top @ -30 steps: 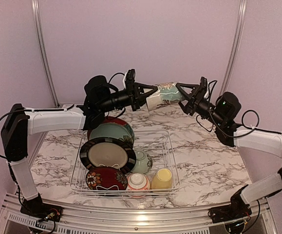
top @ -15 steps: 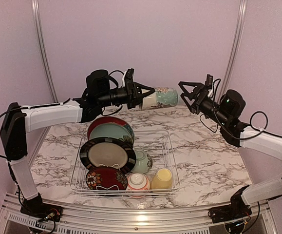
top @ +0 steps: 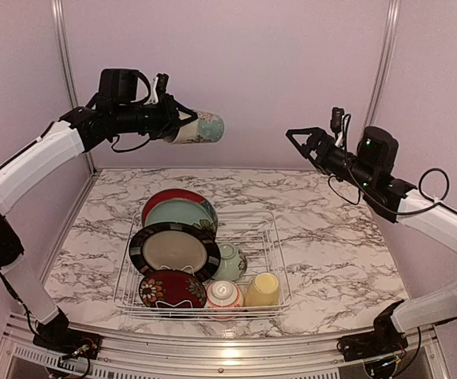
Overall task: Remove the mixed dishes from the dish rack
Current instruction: Place the cup at the corner of the board.
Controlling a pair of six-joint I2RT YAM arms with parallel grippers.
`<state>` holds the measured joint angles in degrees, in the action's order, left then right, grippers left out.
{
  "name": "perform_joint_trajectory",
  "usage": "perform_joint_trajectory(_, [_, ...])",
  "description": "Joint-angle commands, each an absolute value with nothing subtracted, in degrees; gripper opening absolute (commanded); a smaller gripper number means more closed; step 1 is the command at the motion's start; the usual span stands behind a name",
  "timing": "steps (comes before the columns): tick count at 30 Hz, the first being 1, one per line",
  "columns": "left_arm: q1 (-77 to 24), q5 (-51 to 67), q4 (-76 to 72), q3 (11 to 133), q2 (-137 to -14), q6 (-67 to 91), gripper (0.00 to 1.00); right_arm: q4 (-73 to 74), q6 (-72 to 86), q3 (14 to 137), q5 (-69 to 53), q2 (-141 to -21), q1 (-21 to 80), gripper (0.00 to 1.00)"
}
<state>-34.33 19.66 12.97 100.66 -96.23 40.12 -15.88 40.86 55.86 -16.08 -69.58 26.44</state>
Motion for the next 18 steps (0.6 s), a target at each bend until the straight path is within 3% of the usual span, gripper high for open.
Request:
perform_joint_trajectory(1, [-30.12,5.91,30.50,108.71,-91.24,27.26,0.00,-2.32,31.58,61.68,-13.76,-72.42,26.32,0.98])
perform_joint_trajectory(6, [-25.58,-4.95,43.46,112.02,-91.43,19.68,0.00,6.88,27.93,66.41,-8.36,-74.84,26.99,0.99])
perform_joint_trajectory(18, [-17.20,-9.56,58.01,104.35,-94.12,14.40,0.00,35.02,20.77,83.01,11.21,-87.14,31.91,0.99])
